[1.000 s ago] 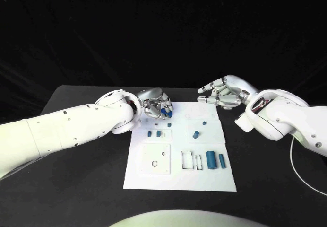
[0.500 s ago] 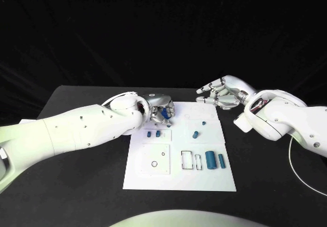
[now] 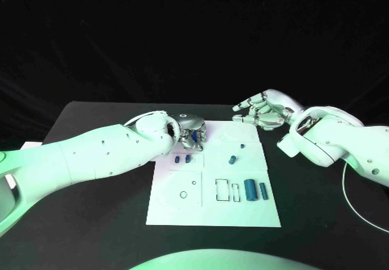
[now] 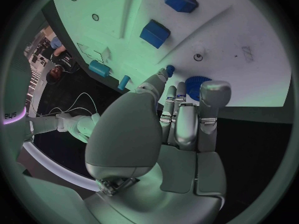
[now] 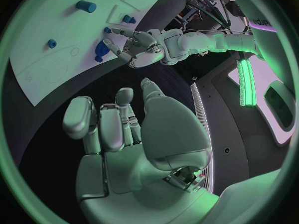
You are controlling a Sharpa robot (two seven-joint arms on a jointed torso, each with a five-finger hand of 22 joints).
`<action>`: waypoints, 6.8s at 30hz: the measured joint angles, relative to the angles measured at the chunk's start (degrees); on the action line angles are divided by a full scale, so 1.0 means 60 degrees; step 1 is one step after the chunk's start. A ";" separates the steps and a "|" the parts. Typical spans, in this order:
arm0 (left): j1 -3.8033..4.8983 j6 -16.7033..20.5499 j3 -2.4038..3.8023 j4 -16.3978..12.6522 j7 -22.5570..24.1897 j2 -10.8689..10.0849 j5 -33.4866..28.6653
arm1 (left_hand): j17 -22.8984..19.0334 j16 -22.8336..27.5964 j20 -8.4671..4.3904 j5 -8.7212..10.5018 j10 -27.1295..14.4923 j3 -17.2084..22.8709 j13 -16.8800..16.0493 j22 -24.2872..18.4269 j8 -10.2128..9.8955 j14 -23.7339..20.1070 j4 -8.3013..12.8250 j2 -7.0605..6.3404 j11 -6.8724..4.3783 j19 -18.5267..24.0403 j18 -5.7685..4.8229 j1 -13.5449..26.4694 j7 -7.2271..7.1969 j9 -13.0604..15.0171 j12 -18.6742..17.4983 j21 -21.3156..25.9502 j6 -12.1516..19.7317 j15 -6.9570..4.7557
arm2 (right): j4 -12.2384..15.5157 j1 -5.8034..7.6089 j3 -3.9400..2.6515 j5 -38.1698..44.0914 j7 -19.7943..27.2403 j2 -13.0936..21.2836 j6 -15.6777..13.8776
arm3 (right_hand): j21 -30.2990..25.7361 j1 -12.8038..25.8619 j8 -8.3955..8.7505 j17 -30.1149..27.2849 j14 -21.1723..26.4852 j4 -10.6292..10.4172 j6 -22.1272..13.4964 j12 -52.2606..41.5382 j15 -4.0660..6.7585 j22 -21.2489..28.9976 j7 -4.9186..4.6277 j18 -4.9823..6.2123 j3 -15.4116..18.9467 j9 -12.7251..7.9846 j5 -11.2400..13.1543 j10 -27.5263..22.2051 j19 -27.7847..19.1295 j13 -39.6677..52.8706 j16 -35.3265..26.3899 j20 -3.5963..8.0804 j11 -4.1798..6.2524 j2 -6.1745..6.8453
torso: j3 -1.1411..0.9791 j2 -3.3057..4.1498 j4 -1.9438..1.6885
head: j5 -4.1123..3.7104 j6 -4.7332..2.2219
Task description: Assemble the parts on the task board
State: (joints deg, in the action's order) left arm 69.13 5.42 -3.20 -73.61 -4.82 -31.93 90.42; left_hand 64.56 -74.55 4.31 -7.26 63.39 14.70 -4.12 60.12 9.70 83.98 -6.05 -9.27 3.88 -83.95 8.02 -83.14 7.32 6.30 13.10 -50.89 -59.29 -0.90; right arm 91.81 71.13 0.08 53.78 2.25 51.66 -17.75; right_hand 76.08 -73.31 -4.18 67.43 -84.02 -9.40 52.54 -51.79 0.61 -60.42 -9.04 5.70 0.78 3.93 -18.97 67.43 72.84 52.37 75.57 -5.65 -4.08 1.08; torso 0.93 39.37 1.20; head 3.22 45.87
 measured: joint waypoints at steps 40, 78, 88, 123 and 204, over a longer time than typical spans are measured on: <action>-0.0064 -0.0635 0.0028 0.0143 -0.0245 0.0239 0.0418 | -0.0352 0.0000 -0.0070 0.0000 0.0832 0.1025 0.0038 0.0667 -0.0362 0.0000 0.0153 -0.0040 -0.0125 0.0002 -0.0145 -0.0113 -0.0117 -0.0137 -0.0751 -0.0703 -0.0452 -0.0141 | 0.0000 -0.0001 0.0000 -0.0003 0.0020 -0.0035 0.0049 | 0.0000 -0.0038 0.0000 0.0001 0.0000 0.0000 0.0000 0.0000 0.0000 0.0008 0.0000 0.0000 0.0000 0.0000 0.0000 0.0000 0.0000 0.0001 0.0000 0.0000 0.0000 -0.0038 | -0.0002 -0.0004 -0.0010 | -0.0063 0.0167; -0.0159 -0.0304 0.0568 -0.0652 -0.0149 -0.0392 0.0117 | -0.0420 -0.0143 -0.0137 0.0229 0.1572 0.1862 -0.0070 0.1043 -0.0445 0.0012 0.0602 0.0126 -0.0210 0.0002 -0.0144 -0.0076 -0.0115 -0.0133 -0.1132 -0.1023 -0.1105 -0.0195 | -0.0074 -0.0019 0.0000 -0.0004 0.0028 -0.0075 0.0071 | 0.0000 -0.0038 0.0000 0.0001 0.0000 0.0000 0.0000 0.0000 0.0000 0.0007 0.0000 0.0000 0.0000 0.0000 -0.0038 0.0000 0.0000 0.0016 0.0000 0.0000 0.0000 -0.0038 | -0.0005 -0.0023 -0.0017 | -0.0102 0.0114; 0.0024 -0.0523 0.0697 -0.0952 -0.0323 -0.0984 -0.0219 | -0.0435 -0.0142 -0.0137 0.0229 0.1635 0.1904 -0.0069 0.1060 -0.0479 0.0013 0.0645 0.0125 -0.0206 0.0002 -0.0145 -0.0076 -0.0081 -0.0145 -0.1190 -0.1060 -0.1137 -0.0194 | -0.0100 -0.0047 0.0001 -0.0007 0.0029 -0.0089 0.0081 | 0.0000 -0.0038 0.0000 0.0001 0.0000 0.0000 0.0000 0.0000 0.0000 0.0007 0.0000 0.0000 0.0000 0.0000 -0.0037 0.0000 0.0000 0.0015 0.0000 0.0000 0.0000 -0.0038 | -0.0009 -0.0024 -0.0029 | -0.0082 0.0112; -0.0156 -0.0938 0.0577 -0.0738 -0.0550 -0.1203 -0.0512 | -0.0426 -0.0179 -0.0136 0.0229 0.1635 0.1953 -0.0069 0.1117 -0.0498 0.0014 0.0695 0.0022 -0.0206 0.0002 -0.0144 0.0027 -0.0115 -0.0152 -0.1261 -0.1122 -0.1170 -0.0192 | -0.0104 -0.0071 0.0003 -0.0011 0.0033 -0.0074 0.0091 | 0.0000 -0.0038 0.0000 0.0012 0.0000 -0.0027 0.0000 0.0000 0.0000 0.0006 0.0000 0.0000 0.0027 0.0006 -0.0037 0.0000 0.0000 0.0035 0.0000 0.0000 0.0000 -0.0038 | -0.0005 -0.0006 -0.0004 | 0.0036 0.0133; -0.0144 0.1347 0.0634 -0.0950 0.0674 -0.2389 -0.5815 | -0.4131 0.2031 0.0168 0.0223 0.0843 0.3200 0.0039 -0.1260 -0.0905 -0.1181 0.1307 -0.0219 0.0342 0.1169 0.0228 0.0271 0.0467 -0.0413 -0.1546 0.2791 -0.0282 0.0210 | -0.1090 -0.0202 -0.0001 0.2704 -0.0344 -0.0047 0.0745 | -0.0709 -0.1921 -0.0222 -0.1753 -0.0001 0.1219 0.1296 0.6316 -0.0001 0.1076 0.0056 0.0155 -0.2037 0.0017 0.1185 -0.1085 -0.0511 -0.5478 -0.1627 0.0024 -0.0100 0.0269 | -0.0006 -0.0028 -0.0008 | -0.0157 0.0051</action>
State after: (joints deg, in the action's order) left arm 68.27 13.50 0.60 -79.31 -0.77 -46.26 55.53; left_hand 39.78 -62.36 5.32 -5.93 68.45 33.90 -3.88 52.56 4.27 76.89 1.80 -10.59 5.94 -76.94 9.38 -81.52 10.12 3.82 3.82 -34.14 -60.99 0.36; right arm 85.27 69.91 0.08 70.00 0.18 51.38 -13.28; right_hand 71.82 -84.83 -5.52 56.91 -84.03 -2.09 60.32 -13.89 0.61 -53.97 -8.70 6.63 -11.44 4.03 -11.86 60.92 69.78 19.50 65.80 -5.50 -4.68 2.69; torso 0.90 39.20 1.15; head 2.28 46.18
